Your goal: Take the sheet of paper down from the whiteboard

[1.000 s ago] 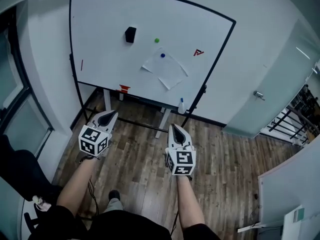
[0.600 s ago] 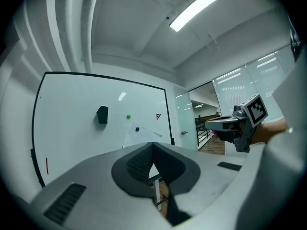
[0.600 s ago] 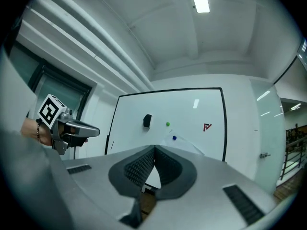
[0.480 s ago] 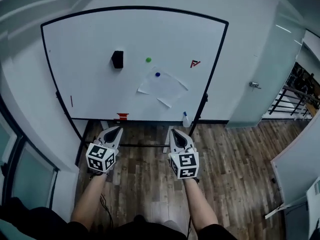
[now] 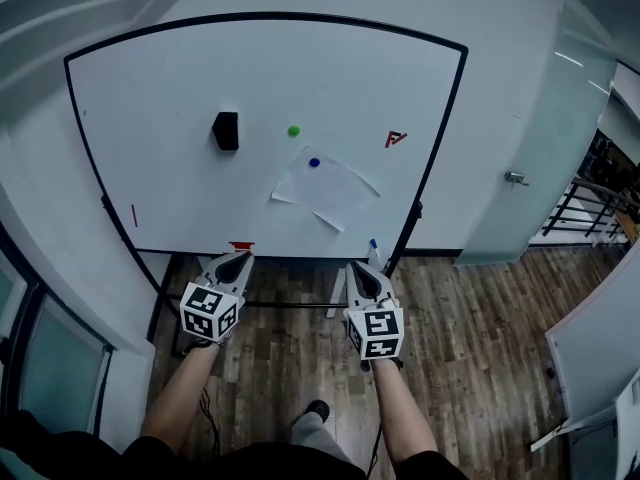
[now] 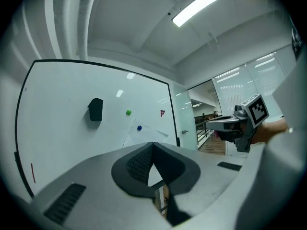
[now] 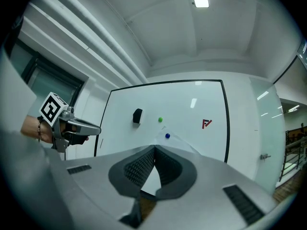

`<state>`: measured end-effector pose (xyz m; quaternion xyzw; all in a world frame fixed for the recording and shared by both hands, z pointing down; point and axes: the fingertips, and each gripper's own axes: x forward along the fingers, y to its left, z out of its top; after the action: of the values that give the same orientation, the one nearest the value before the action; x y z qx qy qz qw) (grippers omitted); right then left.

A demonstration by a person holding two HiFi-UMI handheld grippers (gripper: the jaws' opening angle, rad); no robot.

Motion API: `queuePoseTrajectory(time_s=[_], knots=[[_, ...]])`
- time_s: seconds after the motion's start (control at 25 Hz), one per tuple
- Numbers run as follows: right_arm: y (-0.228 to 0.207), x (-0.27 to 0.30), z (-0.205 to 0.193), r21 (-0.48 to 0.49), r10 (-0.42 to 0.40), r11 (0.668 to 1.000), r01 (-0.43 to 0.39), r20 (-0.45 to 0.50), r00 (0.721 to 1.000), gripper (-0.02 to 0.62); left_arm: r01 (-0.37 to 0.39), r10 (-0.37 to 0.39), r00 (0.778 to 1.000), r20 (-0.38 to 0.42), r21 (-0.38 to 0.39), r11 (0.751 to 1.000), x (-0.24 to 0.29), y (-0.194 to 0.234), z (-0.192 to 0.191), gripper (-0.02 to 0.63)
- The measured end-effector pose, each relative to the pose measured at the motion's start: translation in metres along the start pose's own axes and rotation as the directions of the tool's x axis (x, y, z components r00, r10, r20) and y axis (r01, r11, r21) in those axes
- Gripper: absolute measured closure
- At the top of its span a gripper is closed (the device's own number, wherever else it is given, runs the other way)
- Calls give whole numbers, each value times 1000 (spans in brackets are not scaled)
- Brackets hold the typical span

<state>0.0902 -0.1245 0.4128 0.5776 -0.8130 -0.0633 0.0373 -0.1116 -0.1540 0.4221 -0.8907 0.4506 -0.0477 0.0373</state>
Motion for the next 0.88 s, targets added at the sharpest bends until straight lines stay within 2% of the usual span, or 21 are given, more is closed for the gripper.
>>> queuePoseTrajectory(time_s=[0.2, 0.32, 0.44, 0.88], knots=[[-39, 52, -16, 20, 12, 1000, -12, 1, 1000, 572, -30, 30, 1000, 2, 18, 999, 60, 22, 3, 586], [-60, 88, -11, -12, 33, 999, -33, 10, 999, 574, -53, 53, 999, 10, 13, 998, 100, 37, 11, 585], [-79, 114, -10, -3, 48, 999, -48, 18, 999, 572, -67, 67, 998, 1, 16, 998, 129, 46, 15, 585], [-103, 184, -20, 48, 90, 995, -91, 18, 996, 574, -101, 101, 992, -70, 12, 995, 183, 83, -2, 584]])
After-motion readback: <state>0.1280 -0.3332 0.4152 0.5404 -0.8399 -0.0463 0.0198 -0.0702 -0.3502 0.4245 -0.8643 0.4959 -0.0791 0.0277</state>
